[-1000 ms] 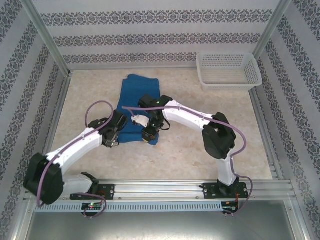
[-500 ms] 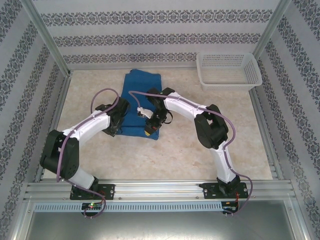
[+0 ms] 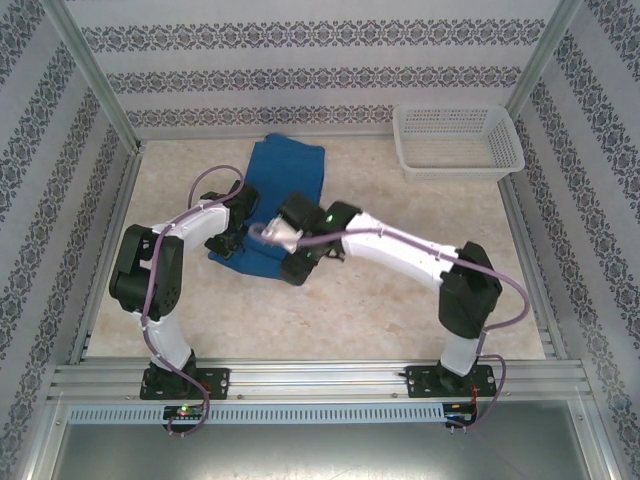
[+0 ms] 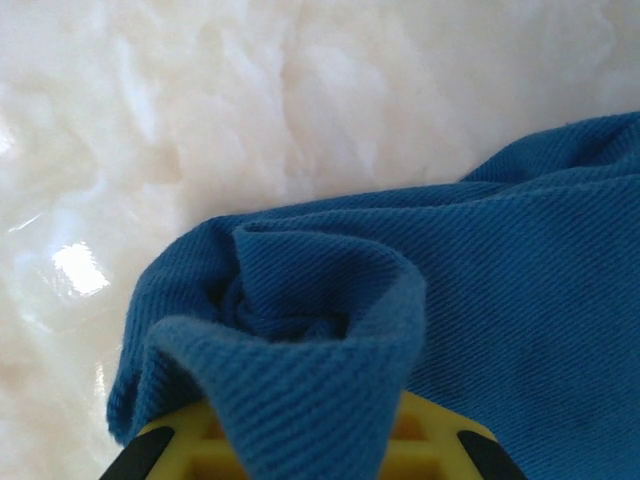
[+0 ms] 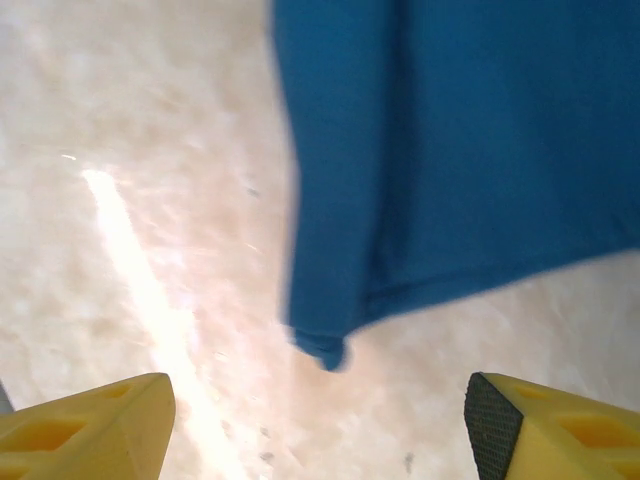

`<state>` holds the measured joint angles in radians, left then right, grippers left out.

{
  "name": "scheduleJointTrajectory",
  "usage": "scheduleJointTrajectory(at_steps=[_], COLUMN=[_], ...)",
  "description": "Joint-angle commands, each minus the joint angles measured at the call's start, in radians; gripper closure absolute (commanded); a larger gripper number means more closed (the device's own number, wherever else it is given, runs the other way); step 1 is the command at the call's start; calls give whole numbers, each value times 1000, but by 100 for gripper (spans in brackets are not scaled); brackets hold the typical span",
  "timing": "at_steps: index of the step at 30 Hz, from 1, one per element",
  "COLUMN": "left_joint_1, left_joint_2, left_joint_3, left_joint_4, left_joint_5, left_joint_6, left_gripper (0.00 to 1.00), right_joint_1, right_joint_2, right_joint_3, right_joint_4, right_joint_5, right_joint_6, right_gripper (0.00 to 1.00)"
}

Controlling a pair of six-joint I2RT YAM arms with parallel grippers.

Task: Roll up the long pants

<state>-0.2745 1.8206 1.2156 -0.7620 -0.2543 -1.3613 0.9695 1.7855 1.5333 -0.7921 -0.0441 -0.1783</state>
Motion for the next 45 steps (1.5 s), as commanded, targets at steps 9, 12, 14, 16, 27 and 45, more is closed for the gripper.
scheduleJointTrajectory(at_steps=[9,12,14,16,27,45], left_joint_1=[16,18,18,20,24,47], left_joint_2=[61,62,63,61,-2,-164], left_joint_3=[57,56,52,47,-9,-7], left_joint_4=[20,22,27,29,46,32], left_joint_5=[41,46,53,59,78,84], left_joint_6=[44,46,46,48,53,121], left_gripper=[100,100,100,100,100,0], right_joint_1=[193,206,209,209,126,-77], right_joint_2=[108,154,193,231,362,314], right_joint_3=[-145,-139,-126,-119,-60,166], right_joint_4=[231,276,300,335,516,124], right_joint_5=[463,502,527,548,579,52], right_joint_6=[-55,-90,-119,-150,-337,-106], right_gripper=[23,23,23,23,25,100])
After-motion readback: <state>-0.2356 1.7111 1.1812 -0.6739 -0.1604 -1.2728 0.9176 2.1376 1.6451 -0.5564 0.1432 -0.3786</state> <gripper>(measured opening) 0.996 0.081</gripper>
